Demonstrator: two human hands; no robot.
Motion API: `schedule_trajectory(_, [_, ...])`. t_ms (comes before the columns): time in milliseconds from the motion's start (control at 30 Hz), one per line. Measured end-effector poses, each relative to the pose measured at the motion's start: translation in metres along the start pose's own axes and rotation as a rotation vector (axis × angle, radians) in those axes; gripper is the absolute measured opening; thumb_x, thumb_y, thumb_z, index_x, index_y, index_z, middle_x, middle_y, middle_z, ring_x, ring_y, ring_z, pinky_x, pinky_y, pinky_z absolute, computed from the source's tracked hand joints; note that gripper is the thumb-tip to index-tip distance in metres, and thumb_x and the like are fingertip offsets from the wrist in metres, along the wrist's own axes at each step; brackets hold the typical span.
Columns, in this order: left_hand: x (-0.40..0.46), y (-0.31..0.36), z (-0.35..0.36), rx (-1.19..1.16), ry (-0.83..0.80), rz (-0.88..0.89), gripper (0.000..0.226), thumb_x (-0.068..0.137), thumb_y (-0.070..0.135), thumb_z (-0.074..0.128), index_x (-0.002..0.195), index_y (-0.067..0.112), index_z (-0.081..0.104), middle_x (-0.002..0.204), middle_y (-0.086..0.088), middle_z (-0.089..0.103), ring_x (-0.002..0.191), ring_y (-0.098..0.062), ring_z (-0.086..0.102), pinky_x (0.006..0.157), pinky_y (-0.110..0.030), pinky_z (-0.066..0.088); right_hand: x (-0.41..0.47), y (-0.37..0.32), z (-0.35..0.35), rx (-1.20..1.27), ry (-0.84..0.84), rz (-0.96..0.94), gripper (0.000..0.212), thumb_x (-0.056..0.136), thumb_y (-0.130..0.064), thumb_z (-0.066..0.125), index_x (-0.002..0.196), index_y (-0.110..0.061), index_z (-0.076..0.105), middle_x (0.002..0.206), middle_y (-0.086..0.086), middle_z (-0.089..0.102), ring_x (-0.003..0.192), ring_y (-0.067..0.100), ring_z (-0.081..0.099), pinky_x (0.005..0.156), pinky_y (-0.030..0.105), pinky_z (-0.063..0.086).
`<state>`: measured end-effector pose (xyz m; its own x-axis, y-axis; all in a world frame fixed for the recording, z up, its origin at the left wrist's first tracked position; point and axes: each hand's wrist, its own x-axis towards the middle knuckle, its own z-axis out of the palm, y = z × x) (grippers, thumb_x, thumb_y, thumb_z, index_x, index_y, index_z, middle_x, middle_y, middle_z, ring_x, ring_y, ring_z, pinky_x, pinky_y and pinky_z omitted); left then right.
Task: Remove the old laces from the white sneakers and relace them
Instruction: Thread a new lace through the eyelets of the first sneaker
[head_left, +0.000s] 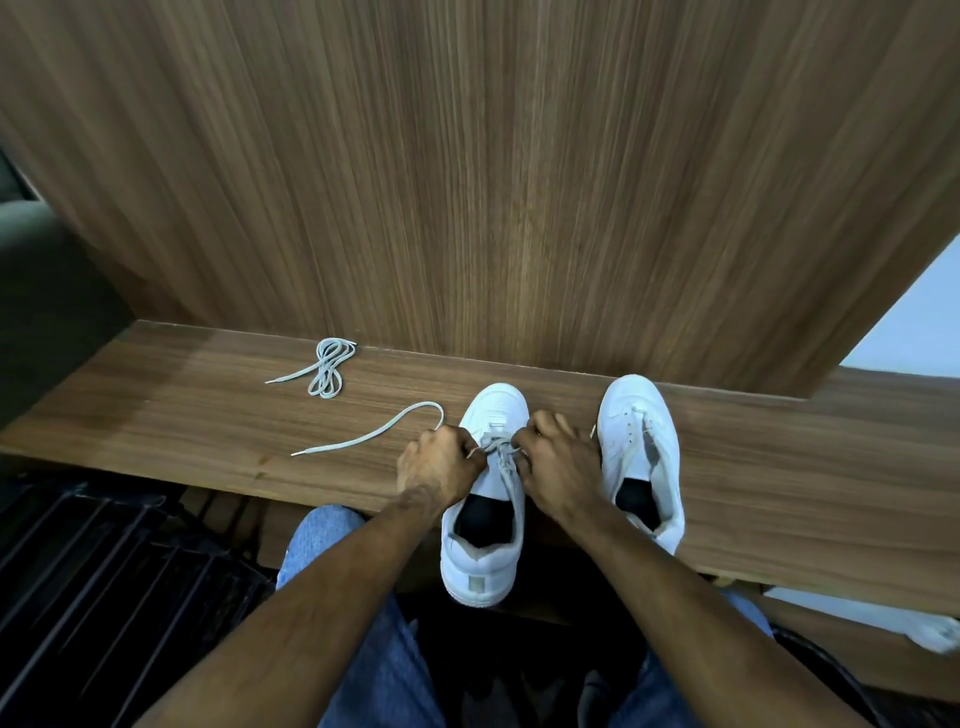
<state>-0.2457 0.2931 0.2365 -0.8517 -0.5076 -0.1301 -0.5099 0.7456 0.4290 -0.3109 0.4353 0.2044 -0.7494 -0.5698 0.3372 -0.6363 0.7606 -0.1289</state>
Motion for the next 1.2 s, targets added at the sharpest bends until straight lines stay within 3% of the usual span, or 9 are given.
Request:
schedule_trajectory(167, [-0.001, 0.0, -0.001, 0.0, 0.004, 0.014, 0.022, 0.085, 0.043, 0.058, 0.095, 0.028, 0.07, 0.104, -0.008, 0.069, 0.102, -0.032, 0.061, 0.08, -0.033, 0.045, 0.011, 0.014, -0.01, 0.169, -0.058, 0.02, 0.01, 0.086, -0.02, 0.058, 0.086, -0.02, 0.069, 0.098, -0.001, 0.055, 0.099, 0.023, 0.051, 0.082, 0.037, 0.039])
schedule_trajectory(300, [0.0, -0.001, -0.002, 0.002, 0.003, 0.02, 0.023, 0.085, 0.046, 0.059, 0.094, 0.027, 0.07, 0.103, -0.008, 0.068, 0.102, -0.032, 0.061, 0.079, -0.032, 0.043, 0.027, 0.033, -0.04, 0.611, 0.324, 0.427, 0.01, 0.085, -0.01, 0.056, 0.08, -0.015, 0.063, 0.094, -0.003, 0.056, 0.086, 0.019, 0.057, 0.074, 0.035, 0.045])
schedule_trajectory(400, [0.001, -0.002, -0.001, 0.004, 0.002, 0.025, 0.023, 0.086, 0.047, 0.059, 0.091, 0.026, 0.069, 0.1, -0.007, 0.069, 0.1, -0.031, 0.062, 0.076, -0.031, 0.042, 0.032, 0.048, -0.058, 0.73, 0.529, 0.644, 0.007, 0.088, -0.013, 0.058, 0.082, -0.014, 0.062, 0.098, 0.002, 0.059, 0.086, 0.022, 0.058, 0.074, 0.035, 0.044])
schedule_trajectory(500, [0.002, -0.002, -0.001, 0.008, 0.0, 0.026, 0.021, 0.086, 0.046, 0.06, 0.092, 0.028, 0.069, 0.101, -0.006, 0.069, 0.1, -0.03, 0.061, 0.078, -0.032, 0.043, 0.022, 0.055, -0.05, 0.506, 0.373, 0.606, 0.016, 0.082, -0.011, 0.059, 0.098, -0.015, 0.063, 0.106, 0.005, 0.058, 0.101, 0.028, 0.056, 0.082, 0.04, 0.045])
schedule_trajectory(667, [0.002, -0.001, 0.0, 0.017, 0.001, 0.023, 0.023, 0.085, 0.047, 0.06, 0.092, 0.028, 0.069, 0.103, -0.007, 0.069, 0.102, -0.03, 0.061, 0.08, -0.032, 0.045, -0.002, 0.025, -0.011, 0.097, 0.039, 0.129, 0.027, 0.073, -0.02, 0.063, 0.1, -0.017, 0.064, 0.109, 0.012, 0.058, 0.108, 0.038, 0.055, 0.089, 0.049, 0.046])
schedule_trajectory(800, [0.002, -0.002, 0.001, 0.009, 0.009, 0.002, 0.023, 0.084, 0.047, 0.061, 0.094, 0.028, 0.07, 0.107, -0.008, 0.068, 0.105, -0.031, 0.06, 0.083, -0.033, 0.045, 0.0, -0.003, 0.002, 0.038, -0.222, 0.006, 0.027, 0.082, -0.024, 0.056, 0.105, -0.018, 0.07, 0.119, 0.002, 0.062, 0.128, 0.026, 0.047, 0.106, 0.052, 0.031])
schedule_trajectory(967, [0.005, -0.006, 0.001, -0.03, 0.008, -0.007, 0.021, 0.083, 0.046, 0.062, 0.093, 0.03, 0.071, 0.105, -0.006, 0.069, 0.102, -0.029, 0.062, 0.08, -0.03, 0.044, 0.008, 0.013, -0.015, 0.136, -0.098, 0.145, 0.02, 0.084, -0.017, 0.052, 0.089, -0.017, 0.072, 0.101, 0.001, 0.067, 0.107, 0.024, 0.058, 0.108, 0.045, 0.029])
schedule_trajectory(1100, [0.007, -0.008, 0.003, -0.039, -0.009, -0.017, 0.019, 0.082, 0.046, 0.062, 0.09, 0.031, 0.071, 0.105, -0.005, 0.069, 0.102, -0.03, 0.061, 0.077, -0.029, 0.042, 0.008, 0.037, -0.033, 0.15, -0.083, 0.256, 0.02, 0.087, -0.017, 0.052, 0.089, -0.017, 0.072, 0.102, 0.0, 0.067, 0.108, 0.022, 0.056, 0.116, 0.042, 0.02])
schedule_trajectory(1200, [0.012, -0.014, 0.002, -0.187, -0.084, 0.015, 0.024, 0.087, 0.042, 0.06, 0.075, 0.024, 0.07, 0.078, -0.002, 0.067, 0.08, -0.023, 0.061, 0.069, -0.031, 0.042, 0.002, 0.033, -0.029, 0.085, -0.163, 0.17, 0.024, 0.088, -0.017, 0.05, 0.102, -0.017, 0.069, 0.11, 0.001, 0.066, 0.112, 0.022, 0.056, 0.117, 0.042, 0.016])
